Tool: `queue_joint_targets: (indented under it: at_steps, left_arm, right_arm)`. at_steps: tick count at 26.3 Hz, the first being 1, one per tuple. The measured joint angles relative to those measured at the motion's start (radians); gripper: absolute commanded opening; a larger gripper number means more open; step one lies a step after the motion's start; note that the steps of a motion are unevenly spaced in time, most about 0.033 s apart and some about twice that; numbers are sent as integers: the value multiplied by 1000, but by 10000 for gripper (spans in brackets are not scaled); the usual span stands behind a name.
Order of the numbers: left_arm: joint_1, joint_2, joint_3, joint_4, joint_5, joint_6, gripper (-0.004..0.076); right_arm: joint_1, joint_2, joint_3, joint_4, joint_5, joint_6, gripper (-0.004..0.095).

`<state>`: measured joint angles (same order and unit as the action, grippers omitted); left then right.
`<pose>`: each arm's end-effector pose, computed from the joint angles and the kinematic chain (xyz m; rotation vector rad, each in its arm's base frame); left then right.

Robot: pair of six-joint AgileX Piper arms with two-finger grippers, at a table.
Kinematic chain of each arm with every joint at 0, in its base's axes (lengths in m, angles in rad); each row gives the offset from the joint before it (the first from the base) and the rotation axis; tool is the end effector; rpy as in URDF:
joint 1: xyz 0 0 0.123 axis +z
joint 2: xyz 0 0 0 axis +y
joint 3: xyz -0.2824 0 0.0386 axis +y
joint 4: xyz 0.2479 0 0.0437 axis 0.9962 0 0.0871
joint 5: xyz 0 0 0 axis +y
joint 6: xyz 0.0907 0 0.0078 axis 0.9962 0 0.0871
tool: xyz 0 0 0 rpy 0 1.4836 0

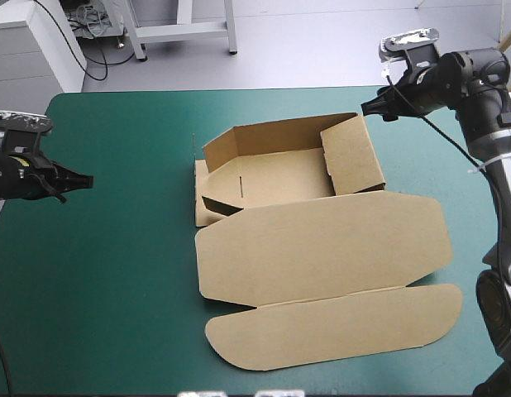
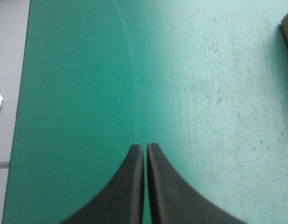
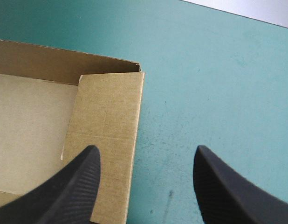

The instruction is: Fold the box

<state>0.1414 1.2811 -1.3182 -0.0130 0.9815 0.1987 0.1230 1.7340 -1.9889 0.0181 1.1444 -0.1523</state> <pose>0.2594 0.0359 0.3886 0.0658 2.4317 0.1373 0.3730 0.0476 0.4346 -0.3246 2.3506 0.0091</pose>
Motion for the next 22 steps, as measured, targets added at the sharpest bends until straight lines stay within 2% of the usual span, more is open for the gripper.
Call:
queue_joint_targets:
  at_steps: [3,10,22]
  left_arm:
    - [50,0,0,-100,0,27,7]
    - [60,0,0,-184,0,62,6]
    - [60,0,0,-185,7,73,6]
  right_arm:
    - [0,-5,6,1,-3,1,549]
    - [0,24,101,1,-14,1,549]
    - [0,280,124,61,-55,-30,545]
